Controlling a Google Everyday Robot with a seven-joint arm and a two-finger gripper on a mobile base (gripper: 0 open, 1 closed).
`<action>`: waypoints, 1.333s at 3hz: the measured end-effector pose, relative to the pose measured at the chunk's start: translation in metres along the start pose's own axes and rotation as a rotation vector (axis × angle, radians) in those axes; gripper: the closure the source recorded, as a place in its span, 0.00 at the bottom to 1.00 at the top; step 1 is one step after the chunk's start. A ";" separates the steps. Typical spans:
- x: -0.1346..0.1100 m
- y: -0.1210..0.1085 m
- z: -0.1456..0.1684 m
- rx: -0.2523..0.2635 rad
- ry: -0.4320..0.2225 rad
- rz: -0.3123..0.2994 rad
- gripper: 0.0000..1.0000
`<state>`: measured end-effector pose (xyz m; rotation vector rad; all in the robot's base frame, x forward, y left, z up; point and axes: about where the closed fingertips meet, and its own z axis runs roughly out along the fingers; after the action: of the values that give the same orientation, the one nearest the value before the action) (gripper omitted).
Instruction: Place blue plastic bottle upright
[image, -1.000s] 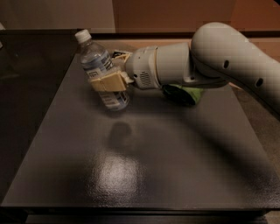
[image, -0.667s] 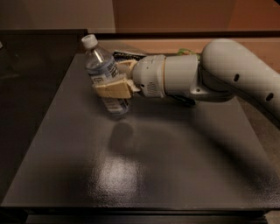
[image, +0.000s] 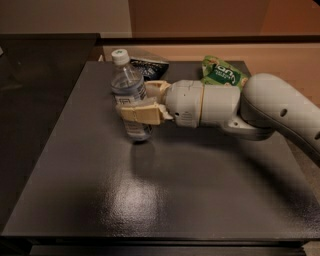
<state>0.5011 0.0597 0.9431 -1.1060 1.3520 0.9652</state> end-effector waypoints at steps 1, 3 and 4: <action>0.010 0.000 -0.007 -0.014 -0.055 0.018 1.00; 0.027 -0.006 -0.017 -0.034 -0.112 0.055 0.82; 0.032 -0.008 -0.019 -0.035 -0.123 0.067 0.59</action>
Offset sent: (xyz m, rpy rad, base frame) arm 0.0047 -0.0288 -0.0318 0.1467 0.0288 0.0352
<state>0.5046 0.0367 0.9127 -1.0162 1.2832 1.0918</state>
